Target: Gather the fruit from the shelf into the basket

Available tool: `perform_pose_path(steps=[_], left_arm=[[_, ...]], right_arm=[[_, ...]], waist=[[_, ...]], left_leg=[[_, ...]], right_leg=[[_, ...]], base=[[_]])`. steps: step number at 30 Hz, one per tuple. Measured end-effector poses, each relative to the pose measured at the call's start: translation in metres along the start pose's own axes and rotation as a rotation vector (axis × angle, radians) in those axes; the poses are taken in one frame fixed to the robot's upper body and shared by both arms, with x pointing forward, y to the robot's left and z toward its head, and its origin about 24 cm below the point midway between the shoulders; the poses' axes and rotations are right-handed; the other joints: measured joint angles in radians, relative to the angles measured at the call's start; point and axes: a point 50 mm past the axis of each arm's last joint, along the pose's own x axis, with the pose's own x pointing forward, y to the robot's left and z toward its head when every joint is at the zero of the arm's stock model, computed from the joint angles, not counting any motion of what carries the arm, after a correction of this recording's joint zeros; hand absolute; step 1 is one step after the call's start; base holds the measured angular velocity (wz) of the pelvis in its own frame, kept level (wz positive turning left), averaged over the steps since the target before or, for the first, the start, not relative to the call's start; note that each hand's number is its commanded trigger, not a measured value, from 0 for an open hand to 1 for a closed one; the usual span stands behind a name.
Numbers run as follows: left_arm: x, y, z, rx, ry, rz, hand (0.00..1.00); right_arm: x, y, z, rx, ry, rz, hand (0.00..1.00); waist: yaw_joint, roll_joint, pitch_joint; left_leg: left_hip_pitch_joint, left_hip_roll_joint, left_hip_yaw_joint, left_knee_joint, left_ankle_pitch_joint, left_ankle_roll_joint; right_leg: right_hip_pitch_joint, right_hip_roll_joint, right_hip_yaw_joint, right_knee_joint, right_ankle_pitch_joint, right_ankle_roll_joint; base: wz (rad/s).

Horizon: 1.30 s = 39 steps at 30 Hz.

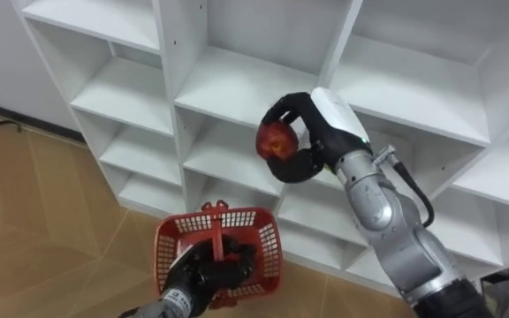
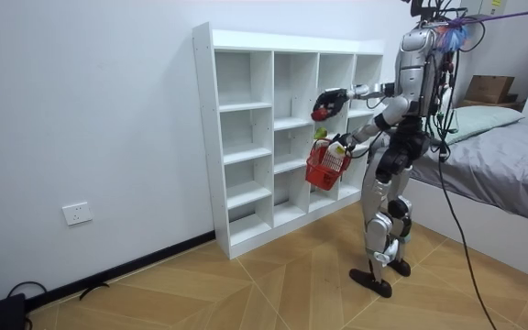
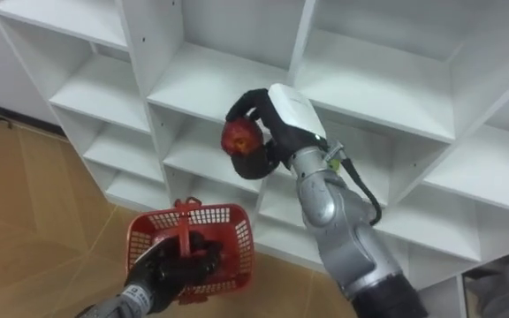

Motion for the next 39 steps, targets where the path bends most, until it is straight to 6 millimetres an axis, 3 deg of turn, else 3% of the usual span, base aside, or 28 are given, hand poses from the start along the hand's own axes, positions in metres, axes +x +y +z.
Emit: perform_pose_path(steps=[5, 10, 27, 39], left_arm=[[0.001, -0.003, 0.004, -0.001, -0.016, -0.012, 1.00], [0.001, -0.005, 0.003, -0.001, -0.015, -0.018, 1.00], [0.001, -0.003, 0.000, 0.005, -0.008, -0.012, 1.00], [0.001, -0.008, -0.008, 0.033, 0.009, -0.033, 1.00]], right_arm=[[-0.019, 0.030, -0.015, 0.049, 0.069, 0.110, 1.00], [-0.021, 0.037, -0.022, 0.057, 0.098, 0.154, 1.00], [-0.034, 0.062, -0.047, 0.088, 0.206, 0.274, 1.00], [-0.039, 0.079, -0.049, 0.075, 0.204, 0.348, 1.00]], waist=[[-0.002, 0.026, -0.0087], [-0.001, 0.028, -0.0098], [-0.002, 0.011, 0.0003], [0.001, 0.000, 0.0054]], left_leg=[[0.002, 0.008, 0.005, 0.000, 0.000, 0.001], [0.004, 0.008, 0.014, 0.002, 0.001, -0.003], [0.005, 0.006, 0.019, -0.009, 0.002, -0.004], [0.001, 0.006, 0.019, -0.008, 0.002, -0.004]], right_leg=[[0.001, 0.001, 0.007, 0.002, 0.000, 0.000], [0.002, 0.006, 0.017, 0.001, 0.003, -0.006], [0.002, 0.006, 0.018, -0.016, 0.002, -0.004], [0.001, 0.006, 0.016, -0.016, 0.002, -0.004]], base=[[-0.04], [-0.05], [0.00], [0.00]])
